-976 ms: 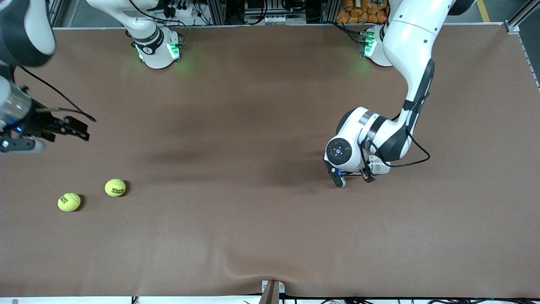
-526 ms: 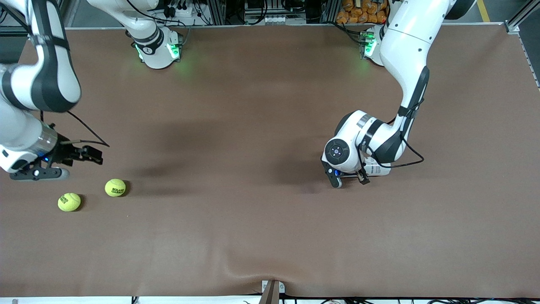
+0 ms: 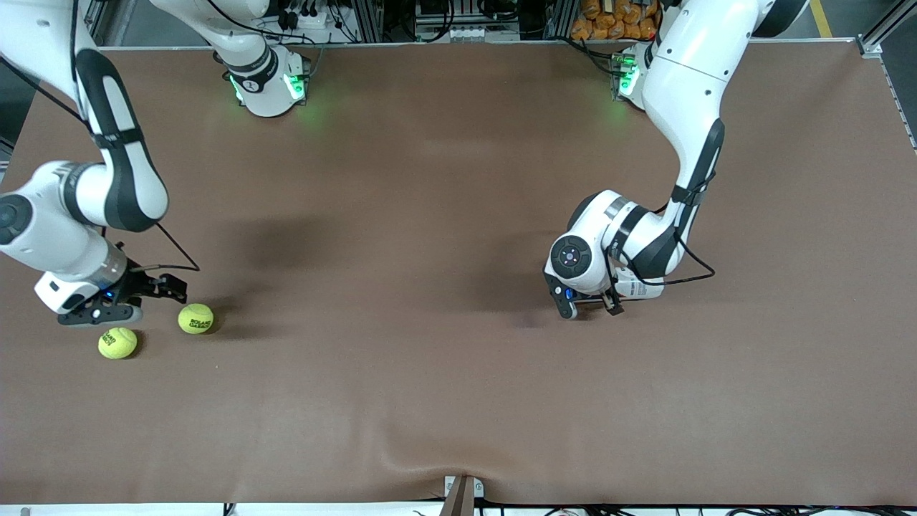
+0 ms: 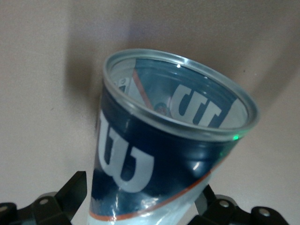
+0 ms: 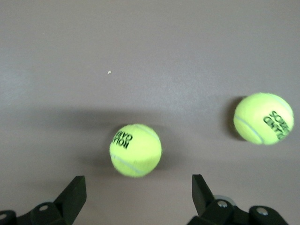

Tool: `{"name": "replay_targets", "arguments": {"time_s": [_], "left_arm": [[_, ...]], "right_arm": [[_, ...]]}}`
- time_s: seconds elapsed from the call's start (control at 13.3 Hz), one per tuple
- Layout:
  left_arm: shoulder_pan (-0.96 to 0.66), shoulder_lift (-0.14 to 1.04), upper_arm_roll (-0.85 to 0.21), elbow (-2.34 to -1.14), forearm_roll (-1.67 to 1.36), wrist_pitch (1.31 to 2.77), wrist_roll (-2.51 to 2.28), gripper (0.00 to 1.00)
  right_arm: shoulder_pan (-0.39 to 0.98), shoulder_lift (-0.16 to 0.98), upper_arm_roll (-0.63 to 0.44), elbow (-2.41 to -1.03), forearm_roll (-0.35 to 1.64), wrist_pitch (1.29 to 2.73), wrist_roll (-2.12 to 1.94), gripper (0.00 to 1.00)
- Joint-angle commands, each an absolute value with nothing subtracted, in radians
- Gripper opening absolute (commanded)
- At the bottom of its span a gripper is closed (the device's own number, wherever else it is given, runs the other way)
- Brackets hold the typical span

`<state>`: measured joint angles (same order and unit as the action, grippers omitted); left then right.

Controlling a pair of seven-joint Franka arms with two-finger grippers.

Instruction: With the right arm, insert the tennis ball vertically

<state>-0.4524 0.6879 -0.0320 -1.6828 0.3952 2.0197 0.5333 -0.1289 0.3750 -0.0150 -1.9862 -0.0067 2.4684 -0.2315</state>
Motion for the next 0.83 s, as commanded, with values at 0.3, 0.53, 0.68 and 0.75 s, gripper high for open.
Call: {"name": "replay_targets", "arguments": {"time_s": [0.3, 0.53, 0.68, 0.75], "left_arm": [[-0.460, 0.696, -0.032, -1.686, 0.423, 2.049, 0.535, 1.00], [-0.466, 0.698, -0.032, -1.681, 0.423, 2.049, 0.534, 0.81], [-0.466, 0.693, -0.032, -1.678, 0.423, 2.048, 0.534, 0.80], [-0.466, 0.687, -0.034, -1.675, 0.423, 2.045, 0.537, 0.80]], "right_arm": [[-0.152, 0.478, 0.002, -1.985, -0.006, 2.627, -0.258, 1.00], [-0.143, 0.505, 0.008, -1.985, -0.003, 2.648, -0.250, 1.00], [-0.144, 0.515, 0.009, -1.990, -0.003, 2.663, -0.250, 1.00], [-0.140, 0.515, 0.017, -1.996, -0.003, 2.671, -0.250, 1.00]]}}
